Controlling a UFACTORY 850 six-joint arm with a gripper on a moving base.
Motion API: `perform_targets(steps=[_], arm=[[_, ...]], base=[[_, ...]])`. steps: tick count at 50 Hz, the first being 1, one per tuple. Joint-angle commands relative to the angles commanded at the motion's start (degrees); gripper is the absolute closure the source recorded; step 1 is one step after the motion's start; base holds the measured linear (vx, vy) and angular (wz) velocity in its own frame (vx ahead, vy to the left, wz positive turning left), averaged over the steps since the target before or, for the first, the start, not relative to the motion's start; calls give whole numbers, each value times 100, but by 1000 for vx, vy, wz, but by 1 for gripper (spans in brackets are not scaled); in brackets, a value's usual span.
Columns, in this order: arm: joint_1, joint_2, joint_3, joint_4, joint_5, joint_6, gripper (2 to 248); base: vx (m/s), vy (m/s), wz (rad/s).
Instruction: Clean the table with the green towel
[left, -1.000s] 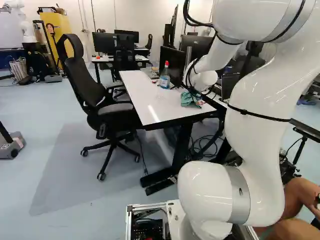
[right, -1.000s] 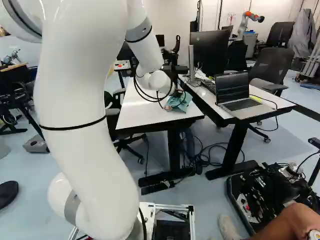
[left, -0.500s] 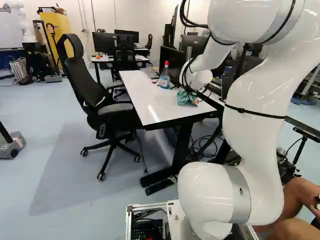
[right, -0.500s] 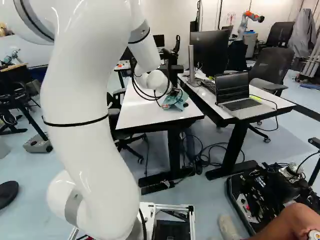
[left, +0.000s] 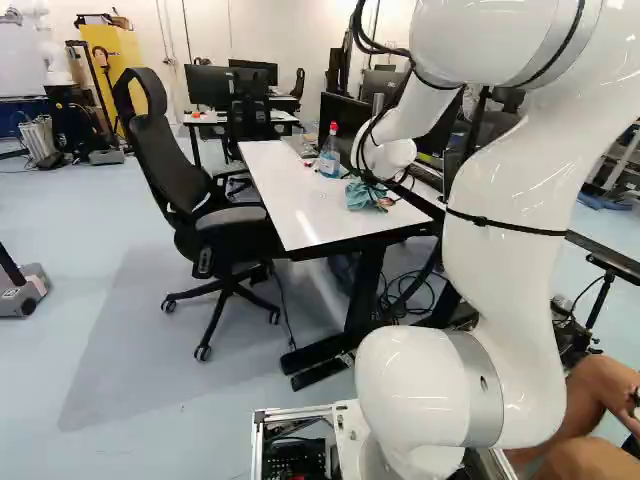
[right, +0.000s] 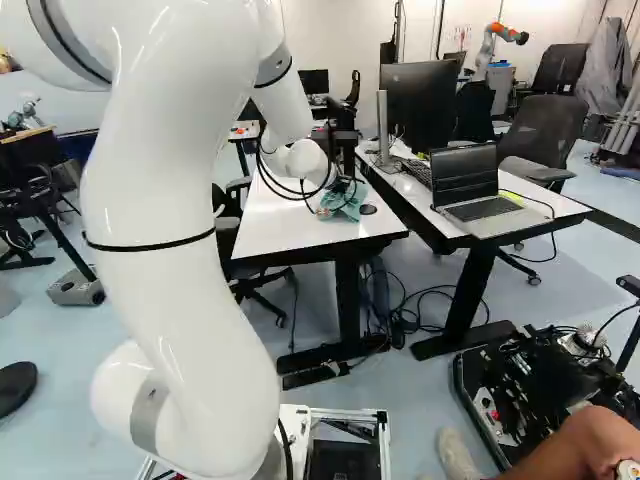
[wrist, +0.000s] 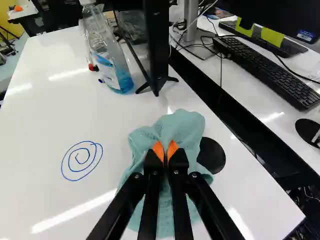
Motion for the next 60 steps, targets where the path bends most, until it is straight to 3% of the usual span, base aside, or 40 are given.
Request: perform_targets(steps=[60], arm=[[624, -859, -1061, 0, -83, 0, 222]], base=[[0, 0, 0]])
